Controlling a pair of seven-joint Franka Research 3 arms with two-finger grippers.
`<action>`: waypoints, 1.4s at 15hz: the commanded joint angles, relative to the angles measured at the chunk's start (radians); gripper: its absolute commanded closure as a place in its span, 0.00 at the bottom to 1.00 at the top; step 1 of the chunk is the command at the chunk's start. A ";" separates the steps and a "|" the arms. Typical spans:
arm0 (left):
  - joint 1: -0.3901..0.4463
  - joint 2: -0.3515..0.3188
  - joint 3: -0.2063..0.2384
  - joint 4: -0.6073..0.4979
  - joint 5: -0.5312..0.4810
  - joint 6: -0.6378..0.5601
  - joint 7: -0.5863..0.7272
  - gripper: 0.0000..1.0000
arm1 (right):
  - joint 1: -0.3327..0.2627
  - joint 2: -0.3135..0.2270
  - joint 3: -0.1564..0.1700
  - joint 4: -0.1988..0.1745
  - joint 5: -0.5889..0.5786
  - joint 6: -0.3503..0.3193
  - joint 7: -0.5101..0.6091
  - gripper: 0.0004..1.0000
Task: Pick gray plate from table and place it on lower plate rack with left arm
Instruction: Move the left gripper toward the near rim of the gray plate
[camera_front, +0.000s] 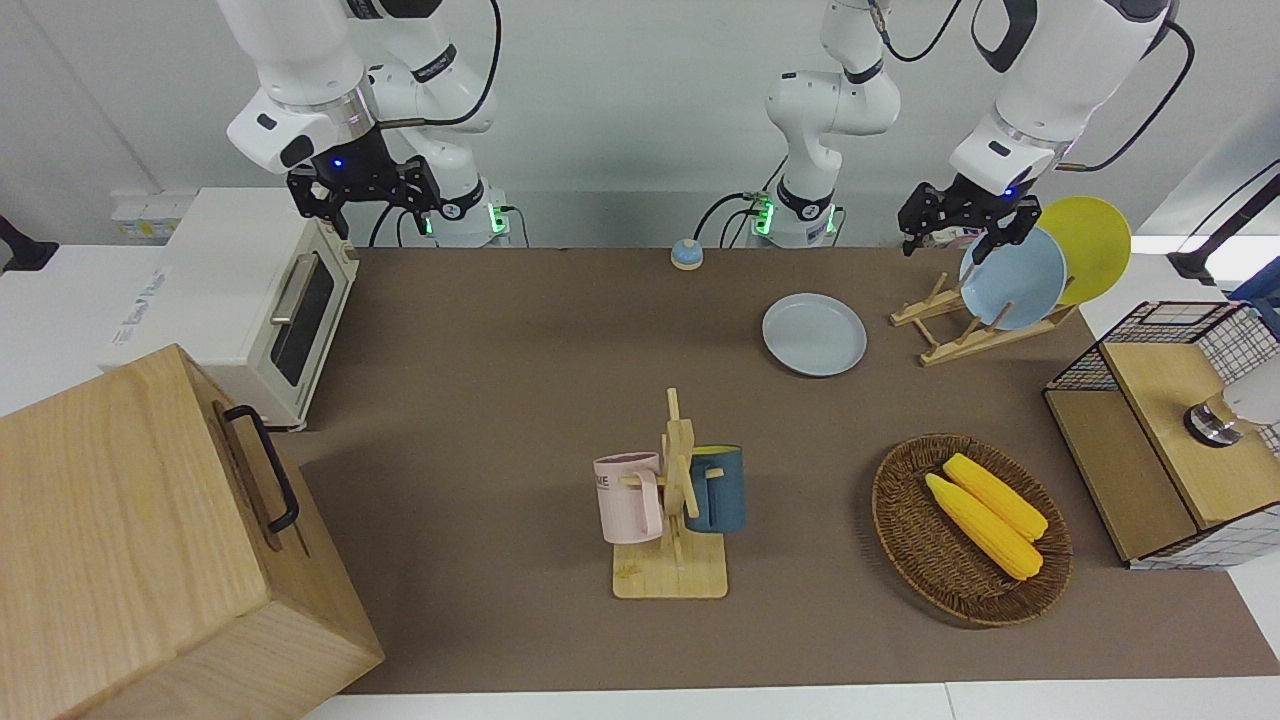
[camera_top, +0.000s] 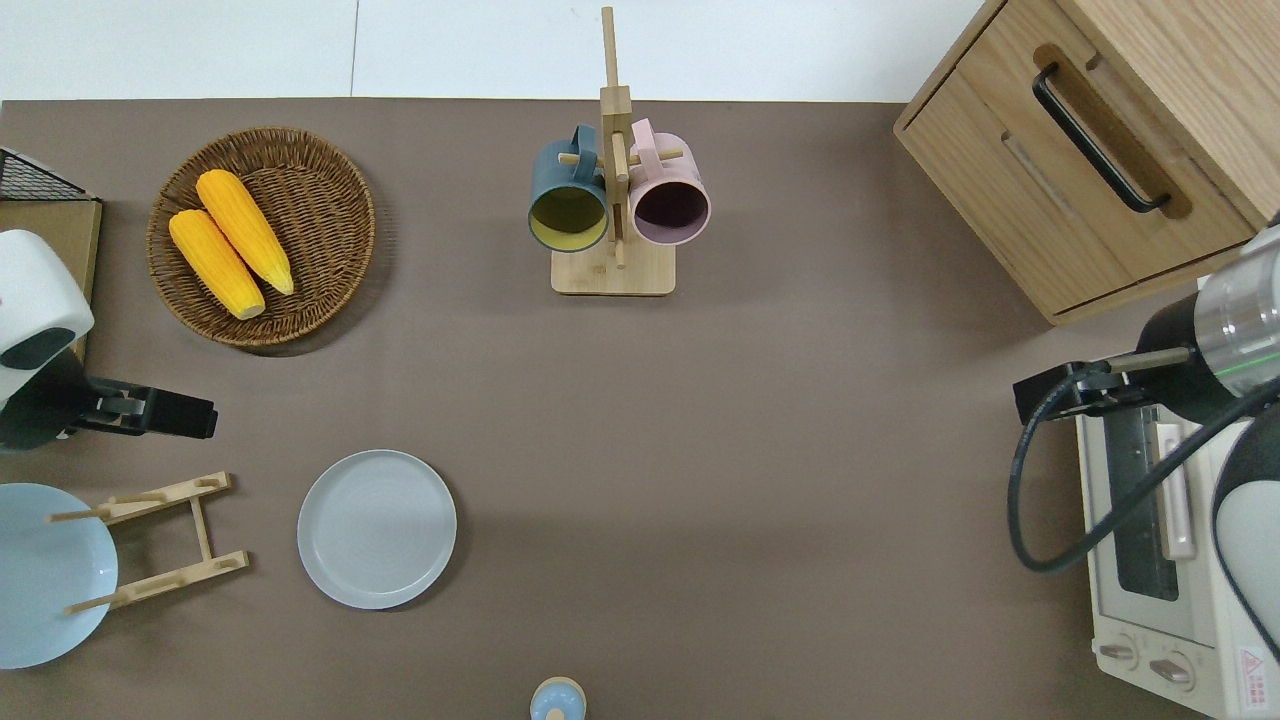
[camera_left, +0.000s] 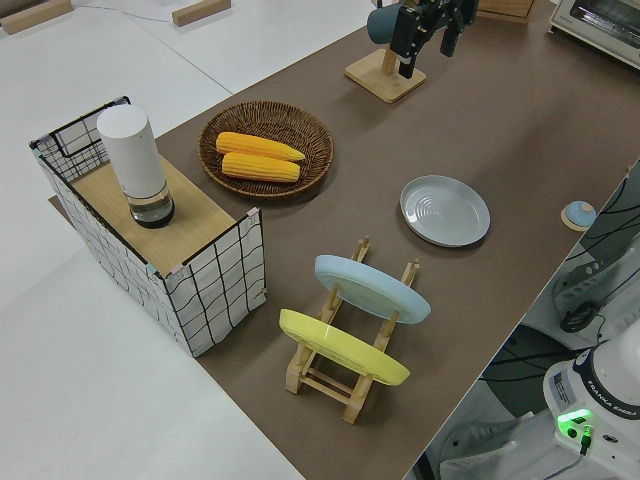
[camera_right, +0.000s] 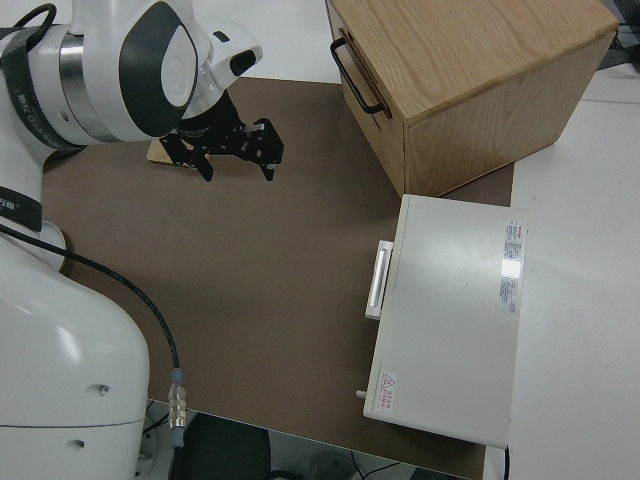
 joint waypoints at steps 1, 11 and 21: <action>-0.027 0.005 0.000 0.012 0.017 -0.028 -0.012 0.01 | -0.024 -0.002 0.022 0.008 -0.006 -0.011 0.012 0.02; -0.024 0.002 0.000 0.009 0.021 -0.048 -0.014 0.01 | -0.024 -0.002 0.022 0.008 -0.006 -0.011 0.012 0.02; -0.019 -0.070 0.012 -0.096 0.023 -0.067 -0.026 0.01 | -0.024 -0.004 0.022 0.008 -0.006 -0.011 0.012 0.02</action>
